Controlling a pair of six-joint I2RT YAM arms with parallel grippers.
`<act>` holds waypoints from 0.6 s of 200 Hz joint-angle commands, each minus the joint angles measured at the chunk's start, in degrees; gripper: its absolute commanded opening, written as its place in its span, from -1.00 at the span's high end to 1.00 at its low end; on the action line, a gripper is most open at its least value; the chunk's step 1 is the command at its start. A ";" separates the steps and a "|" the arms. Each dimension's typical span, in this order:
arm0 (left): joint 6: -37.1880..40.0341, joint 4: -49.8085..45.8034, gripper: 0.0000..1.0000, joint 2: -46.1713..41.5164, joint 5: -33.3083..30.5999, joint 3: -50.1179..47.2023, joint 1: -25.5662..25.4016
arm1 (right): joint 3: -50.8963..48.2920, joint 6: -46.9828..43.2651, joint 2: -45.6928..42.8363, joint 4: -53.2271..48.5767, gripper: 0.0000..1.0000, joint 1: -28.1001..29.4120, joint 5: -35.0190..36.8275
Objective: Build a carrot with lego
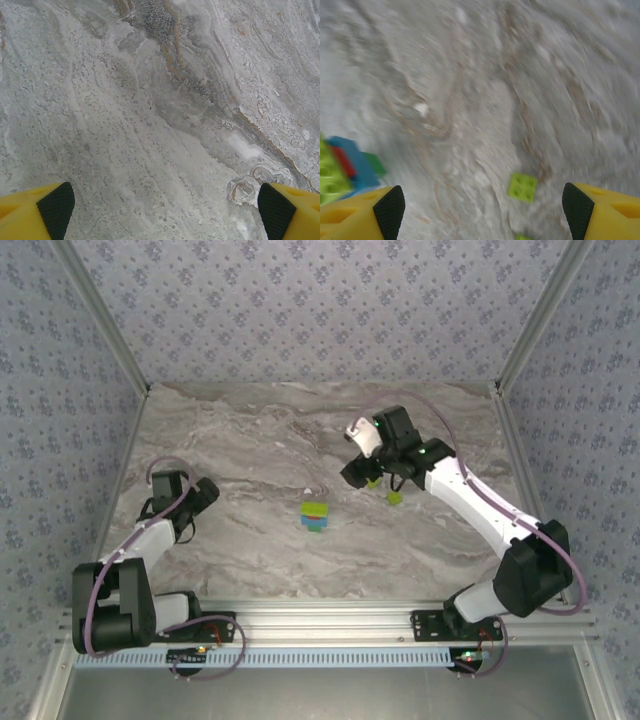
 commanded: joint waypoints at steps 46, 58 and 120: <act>1.36 0.46 -0.93 -0.28 0.70 1.72 0.48 | -15.12 11.52 4.71 11.47 -0.70 -6.94 7.10; 1.34 0.45 -0.93 -0.39 0.70 1.63 0.49 | -15.76 12.23 4.91 11.98 -0.68 -7.96 7.55; 1.26 0.54 -0.93 0.07 0.79 1.81 0.40 | -14.42 14.04 6.96 9.42 -0.65 -11.23 4.65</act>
